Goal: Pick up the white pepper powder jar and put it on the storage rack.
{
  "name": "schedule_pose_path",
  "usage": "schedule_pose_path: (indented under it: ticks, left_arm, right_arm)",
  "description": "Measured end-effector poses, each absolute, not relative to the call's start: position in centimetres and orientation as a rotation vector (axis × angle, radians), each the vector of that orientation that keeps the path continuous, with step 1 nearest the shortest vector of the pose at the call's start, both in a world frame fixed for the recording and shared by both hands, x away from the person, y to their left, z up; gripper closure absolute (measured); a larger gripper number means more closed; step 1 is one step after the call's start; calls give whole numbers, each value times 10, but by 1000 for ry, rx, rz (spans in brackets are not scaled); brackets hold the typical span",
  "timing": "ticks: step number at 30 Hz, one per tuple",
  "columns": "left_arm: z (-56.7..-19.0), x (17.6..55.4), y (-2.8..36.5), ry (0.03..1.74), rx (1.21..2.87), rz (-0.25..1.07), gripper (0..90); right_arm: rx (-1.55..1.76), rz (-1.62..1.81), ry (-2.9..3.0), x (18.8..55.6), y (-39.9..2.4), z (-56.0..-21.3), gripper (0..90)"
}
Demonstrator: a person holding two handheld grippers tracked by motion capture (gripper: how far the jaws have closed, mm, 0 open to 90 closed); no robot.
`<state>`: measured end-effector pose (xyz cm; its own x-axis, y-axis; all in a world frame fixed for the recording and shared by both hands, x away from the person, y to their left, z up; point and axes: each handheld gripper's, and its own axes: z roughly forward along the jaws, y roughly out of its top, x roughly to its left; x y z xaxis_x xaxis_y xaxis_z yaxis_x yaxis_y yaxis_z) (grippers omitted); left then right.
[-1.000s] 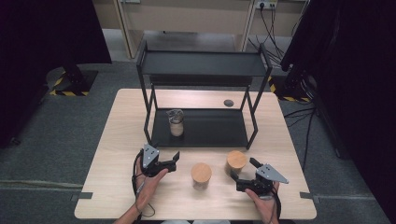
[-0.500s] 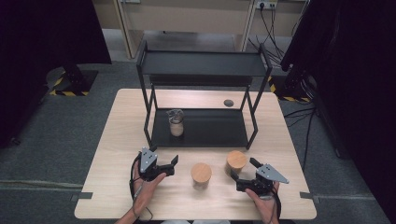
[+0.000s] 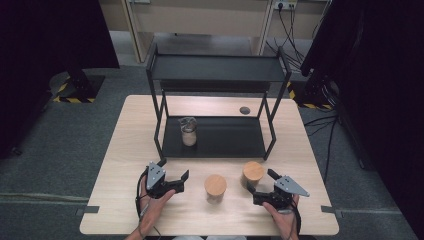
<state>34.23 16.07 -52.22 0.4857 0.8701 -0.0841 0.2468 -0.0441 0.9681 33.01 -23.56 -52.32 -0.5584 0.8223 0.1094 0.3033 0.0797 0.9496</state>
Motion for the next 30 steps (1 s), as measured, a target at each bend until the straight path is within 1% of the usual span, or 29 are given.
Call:
schedule_pose_path:
  ticks: [30]
  left_arm:
    - [-526, 316, 163, 928, 1583, 653, 34]
  right_arm:
    - [1114, 1498, 1905, 330, -236, -523, 14]
